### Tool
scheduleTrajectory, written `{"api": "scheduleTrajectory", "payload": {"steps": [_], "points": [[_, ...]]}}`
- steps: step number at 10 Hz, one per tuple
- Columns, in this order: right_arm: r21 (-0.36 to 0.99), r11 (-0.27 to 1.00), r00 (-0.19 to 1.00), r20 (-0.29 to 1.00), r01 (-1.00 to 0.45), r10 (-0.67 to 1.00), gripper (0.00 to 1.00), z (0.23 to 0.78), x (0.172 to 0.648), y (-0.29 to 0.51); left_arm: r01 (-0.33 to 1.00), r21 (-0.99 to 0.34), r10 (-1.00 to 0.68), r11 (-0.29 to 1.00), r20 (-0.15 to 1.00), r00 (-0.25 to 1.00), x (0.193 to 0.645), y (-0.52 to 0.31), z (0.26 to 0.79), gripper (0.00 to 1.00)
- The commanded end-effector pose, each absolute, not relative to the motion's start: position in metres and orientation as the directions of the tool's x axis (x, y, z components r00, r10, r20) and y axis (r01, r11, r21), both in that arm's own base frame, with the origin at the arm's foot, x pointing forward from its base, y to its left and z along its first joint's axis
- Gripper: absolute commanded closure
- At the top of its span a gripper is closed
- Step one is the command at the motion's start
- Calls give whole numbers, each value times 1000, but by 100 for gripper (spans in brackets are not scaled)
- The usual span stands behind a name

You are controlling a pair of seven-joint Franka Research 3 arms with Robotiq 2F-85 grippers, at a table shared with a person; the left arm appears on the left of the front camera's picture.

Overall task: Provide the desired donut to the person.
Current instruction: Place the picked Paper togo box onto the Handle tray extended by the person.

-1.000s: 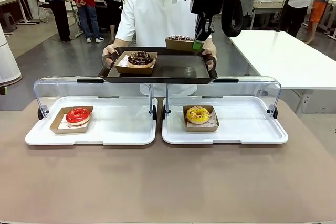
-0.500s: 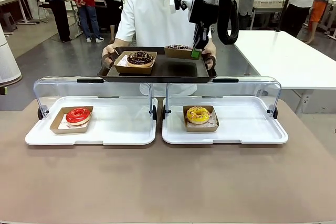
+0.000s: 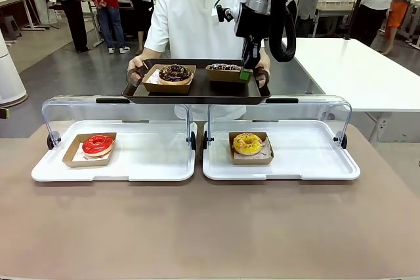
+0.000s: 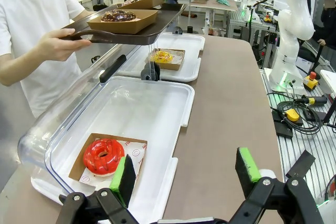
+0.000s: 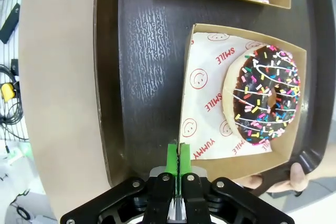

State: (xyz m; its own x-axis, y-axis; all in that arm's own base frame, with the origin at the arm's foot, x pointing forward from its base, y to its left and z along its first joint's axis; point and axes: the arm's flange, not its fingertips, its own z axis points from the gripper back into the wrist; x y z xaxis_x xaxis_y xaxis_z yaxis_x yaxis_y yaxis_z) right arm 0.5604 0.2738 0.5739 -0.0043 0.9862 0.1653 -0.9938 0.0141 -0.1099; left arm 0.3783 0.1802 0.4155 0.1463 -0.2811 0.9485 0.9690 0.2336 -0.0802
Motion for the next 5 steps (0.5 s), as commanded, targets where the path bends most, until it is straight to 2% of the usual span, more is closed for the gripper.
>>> {"api": "scheduleTrajectory", "payload": {"steps": [1, 2, 3, 4, 5], "points": [[-86, 1, -15, 193, -996, 981, 99, 578, 568, 272, 969, -73, -273, 235, 952, 138, 377, 181, 417, 0], [-77, -6, -21, 191, -997, 981, 99, 577, 566, 271, 969, -73, -273, 235, 952, 138, 377, 181, 417, 0], [-75, -7, -21, 191, -997, 981, 59, 577, 566, 271, 969, -73, -273, 235, 952, 138, 377, 181, 417, 0], [-75, -12, -26, 193, -997, 981, 46, 578, 567, 272, 969, -73, -273, 235, 952, 138, 377, 181, 417, 0], [-73, -14, -28, 194, -997, 981, 0, 578, 567, 271, 969, -73, -273, 235, 952, 138, 377, 181, 417, 0]]}}
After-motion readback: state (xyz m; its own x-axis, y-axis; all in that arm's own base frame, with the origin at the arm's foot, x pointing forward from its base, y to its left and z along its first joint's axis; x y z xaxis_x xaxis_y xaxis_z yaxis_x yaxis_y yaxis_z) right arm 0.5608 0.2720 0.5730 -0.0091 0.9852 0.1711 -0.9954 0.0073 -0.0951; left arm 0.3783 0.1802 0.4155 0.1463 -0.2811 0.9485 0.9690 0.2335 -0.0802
